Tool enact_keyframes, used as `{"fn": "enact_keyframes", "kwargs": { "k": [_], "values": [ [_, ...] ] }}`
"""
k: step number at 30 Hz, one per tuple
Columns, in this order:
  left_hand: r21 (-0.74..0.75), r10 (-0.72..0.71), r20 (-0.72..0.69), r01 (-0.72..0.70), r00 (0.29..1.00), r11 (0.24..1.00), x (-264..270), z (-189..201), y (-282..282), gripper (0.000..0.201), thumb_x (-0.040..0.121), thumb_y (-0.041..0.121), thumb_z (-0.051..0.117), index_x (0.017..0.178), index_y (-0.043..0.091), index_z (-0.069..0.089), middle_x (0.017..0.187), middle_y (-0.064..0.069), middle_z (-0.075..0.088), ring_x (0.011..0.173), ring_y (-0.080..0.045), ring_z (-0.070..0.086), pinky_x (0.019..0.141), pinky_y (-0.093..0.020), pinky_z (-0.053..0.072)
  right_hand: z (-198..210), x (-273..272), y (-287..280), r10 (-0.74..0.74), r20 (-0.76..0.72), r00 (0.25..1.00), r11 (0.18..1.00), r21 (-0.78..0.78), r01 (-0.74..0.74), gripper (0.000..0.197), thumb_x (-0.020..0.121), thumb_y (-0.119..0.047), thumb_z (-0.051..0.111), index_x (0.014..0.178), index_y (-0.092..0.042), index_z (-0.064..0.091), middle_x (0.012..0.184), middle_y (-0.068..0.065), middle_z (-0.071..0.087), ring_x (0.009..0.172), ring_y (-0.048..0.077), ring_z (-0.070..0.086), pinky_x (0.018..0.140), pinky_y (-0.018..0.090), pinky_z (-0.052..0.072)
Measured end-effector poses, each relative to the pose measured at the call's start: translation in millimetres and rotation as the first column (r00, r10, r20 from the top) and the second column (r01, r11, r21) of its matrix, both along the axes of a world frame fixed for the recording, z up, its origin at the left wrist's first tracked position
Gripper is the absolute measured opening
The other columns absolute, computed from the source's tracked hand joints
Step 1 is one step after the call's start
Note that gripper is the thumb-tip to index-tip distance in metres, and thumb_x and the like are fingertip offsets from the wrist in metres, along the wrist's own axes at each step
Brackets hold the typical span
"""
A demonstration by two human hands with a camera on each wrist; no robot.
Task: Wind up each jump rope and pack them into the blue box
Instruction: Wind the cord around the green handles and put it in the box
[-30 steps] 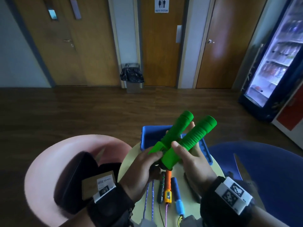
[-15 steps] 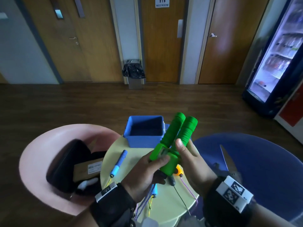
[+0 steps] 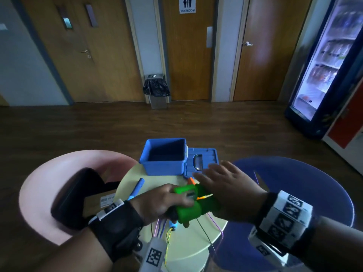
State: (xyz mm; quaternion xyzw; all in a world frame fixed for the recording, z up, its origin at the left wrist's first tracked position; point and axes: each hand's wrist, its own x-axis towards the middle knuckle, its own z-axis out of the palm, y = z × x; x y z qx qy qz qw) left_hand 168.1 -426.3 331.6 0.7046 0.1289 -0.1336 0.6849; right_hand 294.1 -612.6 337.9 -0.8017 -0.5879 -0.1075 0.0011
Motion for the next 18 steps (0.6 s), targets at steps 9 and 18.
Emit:
{"fn": "enact_keyframes", "kwargs": {
  "k": [9, 18],
  "values": [
    [0.144, 0.485, 0.359, -0.561, 0.797, 0.815, 5.0, -4.9, -15.0, 0.037, 0.101, 0.045, 0.046, 0.096, 0.017, 0.07, 0.094, -0.01, 0.073, 0.086, -0.021, 0.068, 0.074, -0.037, 0.051, 5.5, -15.9, 20.7, -0.234, -0.087, 0.968, 0.97, -0.081, 0.228, 0.056, 0.073, -0.043, 0.059, 0.123, -0.023, 0.046, 0.106, -0.001, 0.059, 0.097, 0.028, 0.062, 0.081, 0.039, 0.046],
    [-0.083, 0.686, 0.343, -0.706, 0.642, 0.703, -9.1, -1.4, -11.0, 0.059, 0.105, 0.048, 0.029, 0.076, 0.019, 0.071, 0.077, -0.012, 0.073, 0.069, -0.023, 0.069, 0.069, -0.038, 0.054, 15.5, -33.5, 32.9, -0.147, -0.179, 0.973, 0.989, -0.026, 0.145, 0.044, 0.078, -0.041, 0.05, 0.119, -0.026, 0.042, 0.104, -0.004, 0.058, 0.097, 0.025, 0.06, 0.084, 0.038, 0.047]
  ]
}}
